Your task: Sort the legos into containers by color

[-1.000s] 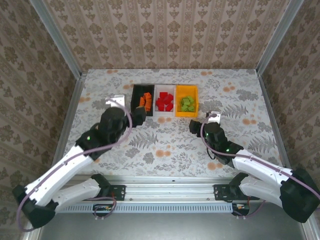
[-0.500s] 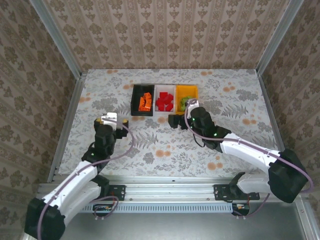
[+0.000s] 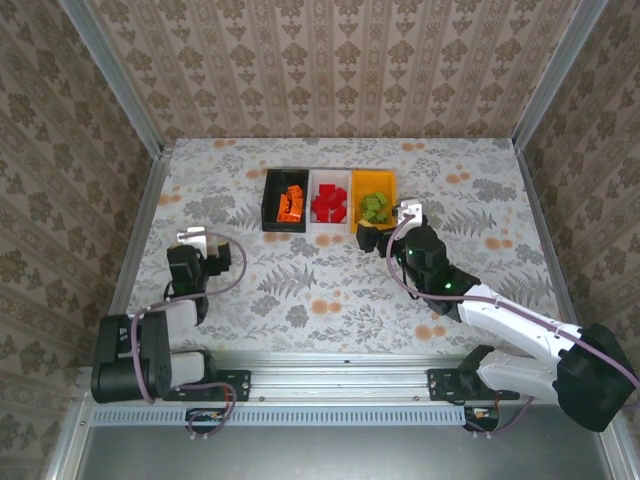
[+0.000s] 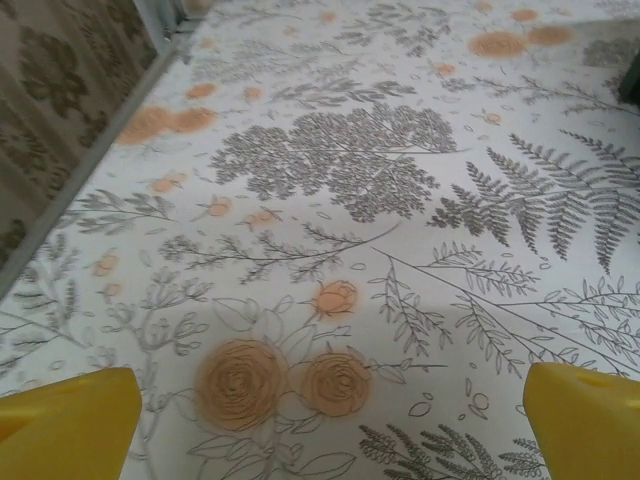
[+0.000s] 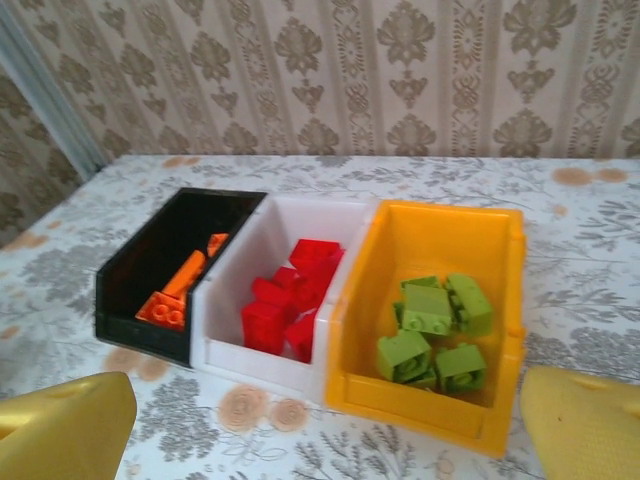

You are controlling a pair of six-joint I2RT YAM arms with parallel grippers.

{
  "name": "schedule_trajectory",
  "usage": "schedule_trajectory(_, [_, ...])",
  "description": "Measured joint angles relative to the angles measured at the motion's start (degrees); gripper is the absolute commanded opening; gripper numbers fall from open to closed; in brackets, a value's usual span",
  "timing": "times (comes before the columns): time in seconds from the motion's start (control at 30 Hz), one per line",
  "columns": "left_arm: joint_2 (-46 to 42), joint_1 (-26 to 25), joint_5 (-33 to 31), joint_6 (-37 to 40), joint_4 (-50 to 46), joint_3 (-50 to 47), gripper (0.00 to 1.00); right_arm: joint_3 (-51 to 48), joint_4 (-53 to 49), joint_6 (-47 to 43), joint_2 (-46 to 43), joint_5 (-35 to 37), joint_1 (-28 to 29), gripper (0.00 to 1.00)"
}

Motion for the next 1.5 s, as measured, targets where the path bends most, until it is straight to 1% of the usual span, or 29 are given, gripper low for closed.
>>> schedule_trajectory(0.03, [1.36,0.00,0.79,-0.02,0.98,0.76,1.00,-0.33,0.26,-0.33,-0.02,1.22,-0.04,1.00])
schedule_trajectory(0.1, [5.35,0.09,1.68,-0.44,5.99,2.08,1.00,-1.05,0.63,-1.64,-0.11,3.58,-0.81,1.00])
schedule_trajectory(0.17, [10.54,0.22,1.81,-0.68,12.37,2.34,1.00,-1.86,1.07,-3.72,-0.39,5.03,-2.82,1.00])
schedule_trajectory(0.2, [12.92,0.35,1.64,-0.87,13.73,2.47,1.00,-2.51,1.57,-5.55,-0.70,5.38,-4.24,1.00])
schedule_trajectory(0.27, [14.25,0.33,1.31,-1.11,11.98,3.02,1.00,-4.15,3.13,-9.70,-1.14,5.42,-7.06,1.00])
schedule_trajectory(0.37, [14.80,-0.46,1.38,-0.92,9.62,6.43,1.00,-7.30,6.43,-16.02,-0.15,5.75,-11.41,1.00])
schedule_trajectory(0.5, [14.67,-1.64,1.44,-0.59,9.44,9.16,1.00,-11.67,15.52,-19.89,7.34,6.51,-17.07,1.00])
schedule_trajectory(0.63, [14.67,-1.73,1.25,-0.37,8.24,9.27,1.00,-14.47,29.29,-21.35,21.77,6.75,-21.77,1.00])
schedule_trajectory(0.7, [14.67,-1.95,1.18,-0.37,7.96,9.27,1.00,-15.74,30.10,-21.07,23.54,5.09,-23.76,1.00])
schedule_trajectory(0.77, [14.67,-2.05,1.18,-0.37,7.96,9.27,1.00,-16.52,31.54,-20.24,22.58,0.15,-27.15,1.00])
schedule_trajectory(0.87, [14.67,-2.05,1.18,-0.35,7.93,9.27,1.00,-16.22,37.38,-18.95,24.48,-4.52,-31.28,1.00])
schedule_trajectory(0.97, [14.67,-2.05,1.16,-0.35,7.93,9.27,1.00,-14.27,34.36,-17.51,24.83,-10.25,-33.51,1.00])
schedule_trajectory(1.07, [14.67,-2.05,1.16,-0.35,7.93,9.27,1.00,-11.58,32.26,-15.85,24.90,-13.51,-35.54,1.00])
schedule_trajectory(1.23, [14.67,-2.05,1.16,-0.35,7.93,9.27,1.00,-10.91,30.80,-14.58,24.90,-15.80,-36.20,1.00])
schedule_trajectory(1.5, [14.67,-2.05,1.16,-0.35,7.93,9.27,1.00,-10.91,30.29,-14.40,24.90,-16.33,-36.17,1.00])
